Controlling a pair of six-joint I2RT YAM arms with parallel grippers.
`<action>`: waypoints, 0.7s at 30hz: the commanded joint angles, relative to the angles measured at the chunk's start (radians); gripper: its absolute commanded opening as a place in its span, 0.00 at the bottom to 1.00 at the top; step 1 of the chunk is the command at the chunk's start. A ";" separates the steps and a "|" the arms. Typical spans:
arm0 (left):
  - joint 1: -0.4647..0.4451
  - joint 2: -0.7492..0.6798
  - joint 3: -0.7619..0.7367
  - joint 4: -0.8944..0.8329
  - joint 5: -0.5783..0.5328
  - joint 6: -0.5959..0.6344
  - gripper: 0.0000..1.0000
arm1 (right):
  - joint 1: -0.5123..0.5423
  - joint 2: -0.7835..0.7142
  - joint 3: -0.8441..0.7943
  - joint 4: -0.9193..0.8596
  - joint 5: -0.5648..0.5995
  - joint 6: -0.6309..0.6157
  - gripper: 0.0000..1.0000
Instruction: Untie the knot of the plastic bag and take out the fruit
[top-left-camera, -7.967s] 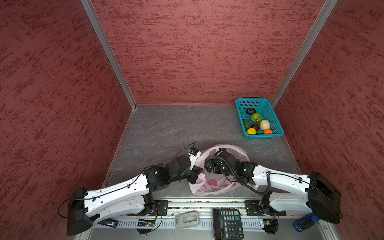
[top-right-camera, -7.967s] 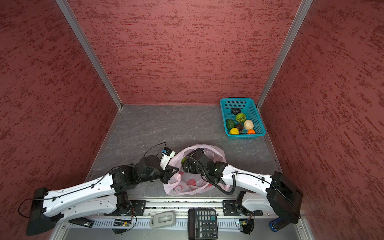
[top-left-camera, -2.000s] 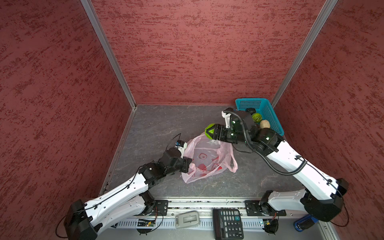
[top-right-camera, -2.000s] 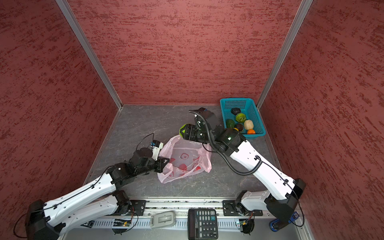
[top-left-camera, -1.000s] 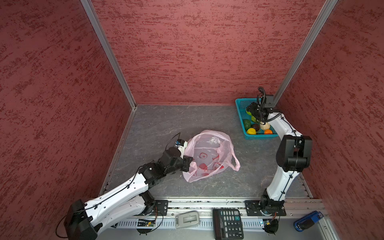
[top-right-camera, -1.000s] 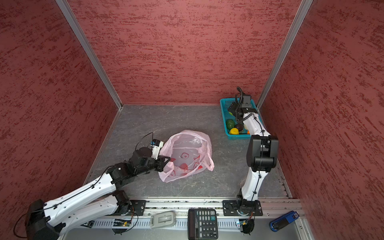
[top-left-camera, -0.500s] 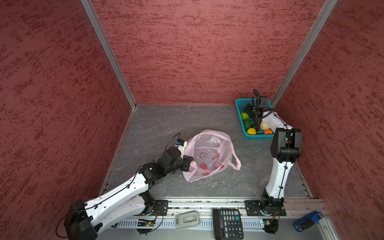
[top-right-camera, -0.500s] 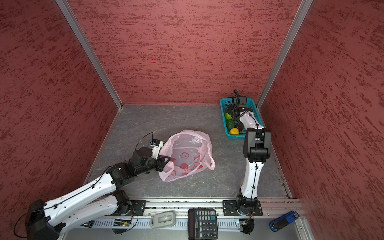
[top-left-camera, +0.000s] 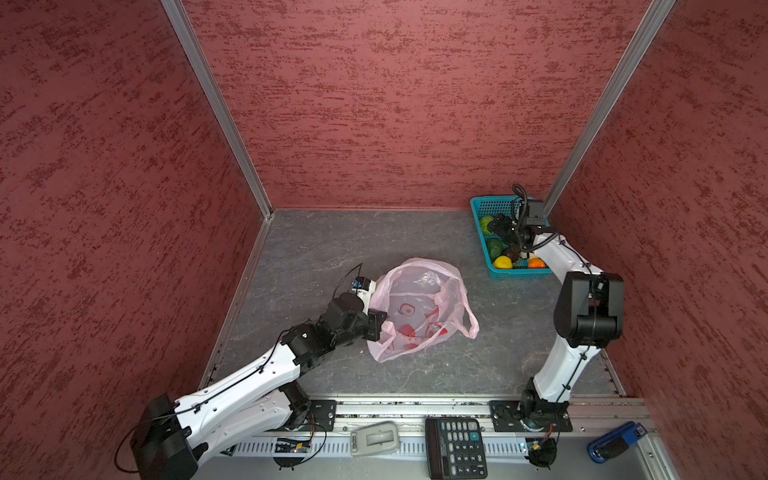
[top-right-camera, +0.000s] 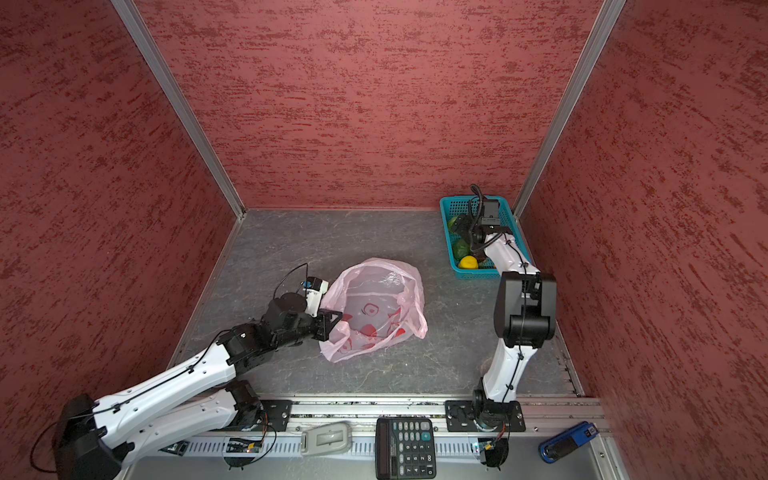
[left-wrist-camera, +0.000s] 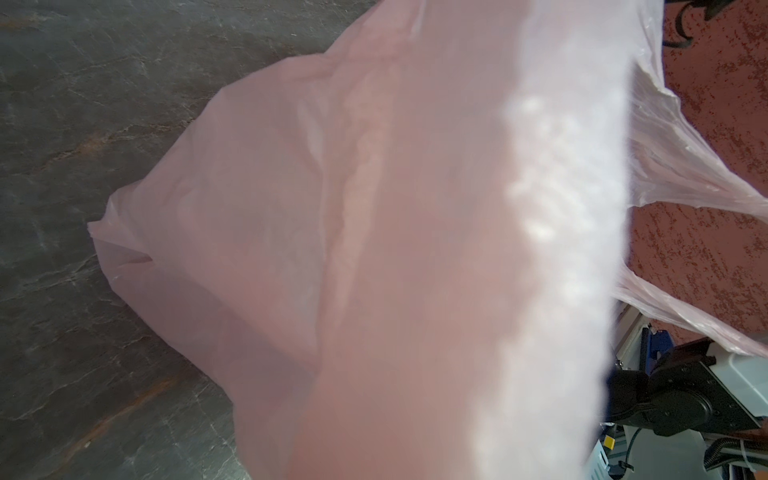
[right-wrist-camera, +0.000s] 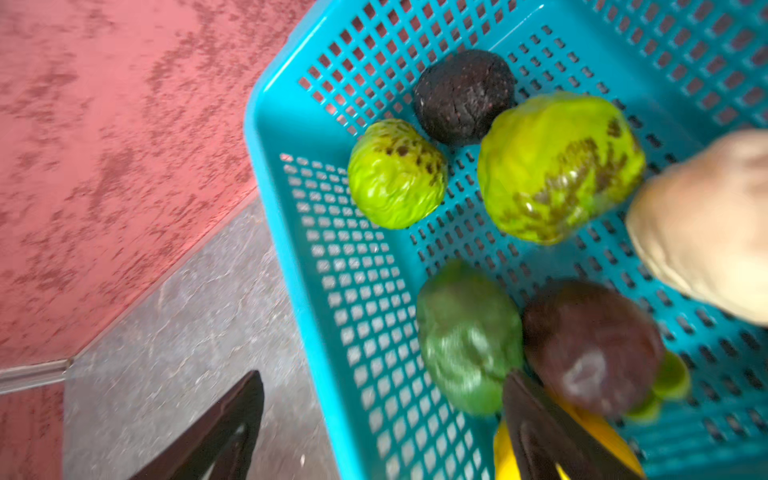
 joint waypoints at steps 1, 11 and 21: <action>0.021 0.017 0.014 0.061 -0.011 0.004 0.00 | 0.023 -0.131 -0.103 0.012 -0.041 -0.011 0.91; 0.120 0.166 0.078 0.149 0.027 0.040 0.00 | 0.123 -0.554 -0.431 -0.114 -0.076 0.004 0.93; 0.227 0.405 0.222 0.247 0.119 0.103 0.00 | 0.231 -0.896 -0.546 -0.319 -0.038 0.105 0.95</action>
